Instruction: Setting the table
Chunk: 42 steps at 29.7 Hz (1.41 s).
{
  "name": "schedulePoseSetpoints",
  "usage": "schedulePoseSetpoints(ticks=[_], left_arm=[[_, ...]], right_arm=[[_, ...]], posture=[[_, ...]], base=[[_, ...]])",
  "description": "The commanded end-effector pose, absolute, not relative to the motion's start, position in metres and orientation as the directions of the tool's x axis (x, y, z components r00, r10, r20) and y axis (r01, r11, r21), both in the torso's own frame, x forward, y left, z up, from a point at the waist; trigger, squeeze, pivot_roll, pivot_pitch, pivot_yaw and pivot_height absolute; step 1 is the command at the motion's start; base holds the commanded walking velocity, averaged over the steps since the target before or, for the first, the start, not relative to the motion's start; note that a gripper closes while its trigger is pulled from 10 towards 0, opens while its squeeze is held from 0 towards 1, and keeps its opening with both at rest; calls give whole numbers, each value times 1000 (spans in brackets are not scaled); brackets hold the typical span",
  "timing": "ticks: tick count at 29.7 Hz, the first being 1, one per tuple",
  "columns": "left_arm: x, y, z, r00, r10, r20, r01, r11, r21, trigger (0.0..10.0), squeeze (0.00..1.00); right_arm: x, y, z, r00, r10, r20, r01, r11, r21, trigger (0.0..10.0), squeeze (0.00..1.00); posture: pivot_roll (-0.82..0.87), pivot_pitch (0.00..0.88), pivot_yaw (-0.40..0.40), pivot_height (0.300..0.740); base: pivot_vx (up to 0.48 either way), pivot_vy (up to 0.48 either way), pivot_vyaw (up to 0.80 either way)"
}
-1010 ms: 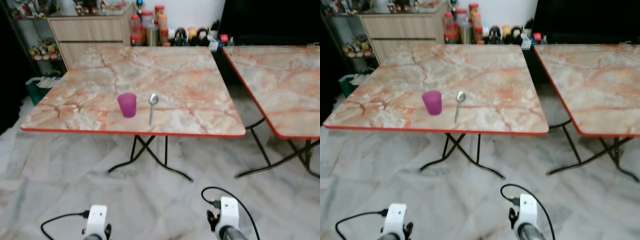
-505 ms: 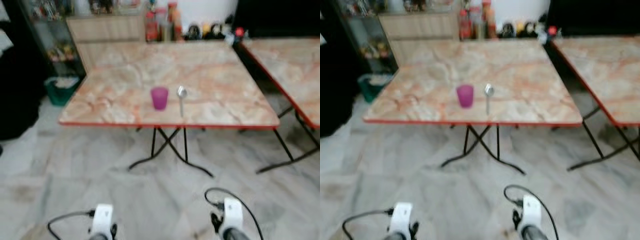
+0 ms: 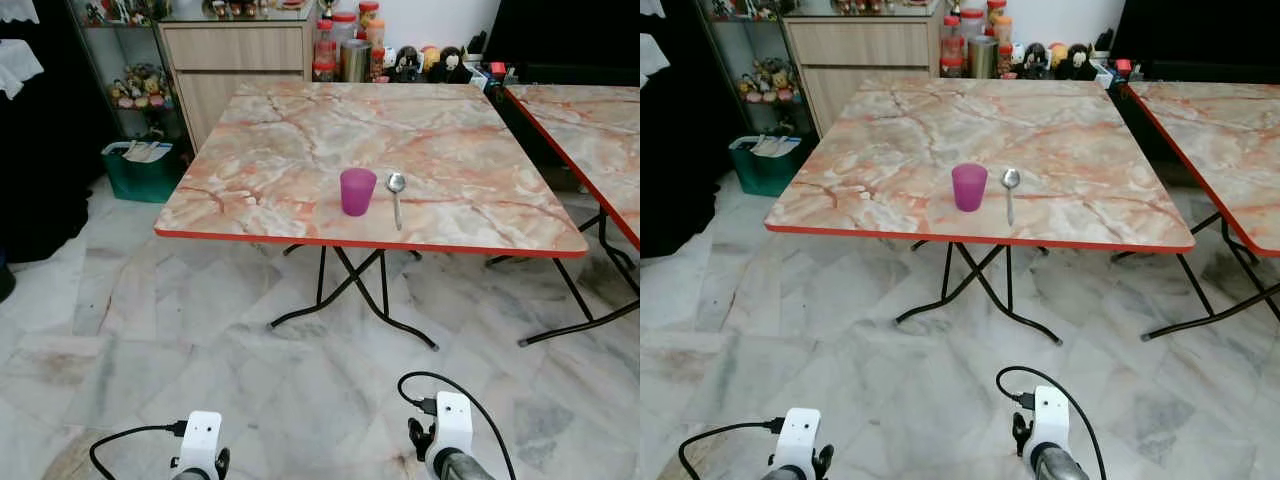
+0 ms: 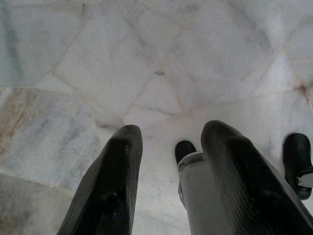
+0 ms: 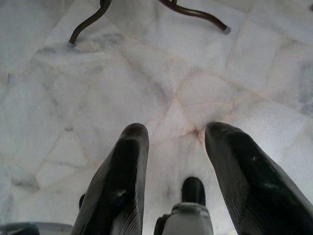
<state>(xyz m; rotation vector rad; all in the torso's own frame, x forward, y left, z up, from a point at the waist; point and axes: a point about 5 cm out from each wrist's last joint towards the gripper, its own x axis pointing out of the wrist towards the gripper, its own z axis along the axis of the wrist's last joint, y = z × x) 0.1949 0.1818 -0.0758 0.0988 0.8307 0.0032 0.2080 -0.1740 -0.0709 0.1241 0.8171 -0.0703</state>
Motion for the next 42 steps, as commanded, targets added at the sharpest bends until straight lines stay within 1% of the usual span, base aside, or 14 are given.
schedulePoseSetpoints(ticks=[1,12,15,23,34,42], left_arm=[[194,182,-76,671,39,-740,47,994,94,10000,0],[191,182,-78,662,36,-748,58,993,100,10000,0],[191,182,-78,662,33,-749,61,993,98,10000,0],[192,182,-78,663,43,-748,38,995,91,10000,0],[194,184,-76,666,51,-744,30,995,96,10000,0],[195,184,-76,670,55,-740,27,995,99,10000,0]], right_arm=[[209,-175,-70,693,-17,-720,107,991,80,10000,0],[208,-175,-70,695,-18,-719,114,990,85,10000,0],[207,-175,-71,695,-13,-719,105,991,84,10000,0],[208,-179,-70,694,-27,-719,113,991,72,10000,0],[210,-177,-69,700,-22,-713,111,991,78,10000,0],[209,-176,-69,702,-20,-712,110,991,81,10000,0]], posture=[[-3,0,14,701],[-6,0,17,701],[-3,0,11,701],[5,0,-2,701],[4,0,-1,701],[1,0,1,701]], base=[[259,0,0],[343,0,0],[370,0,-431],[369,0,0],[359,0,0],[0,0,0]])
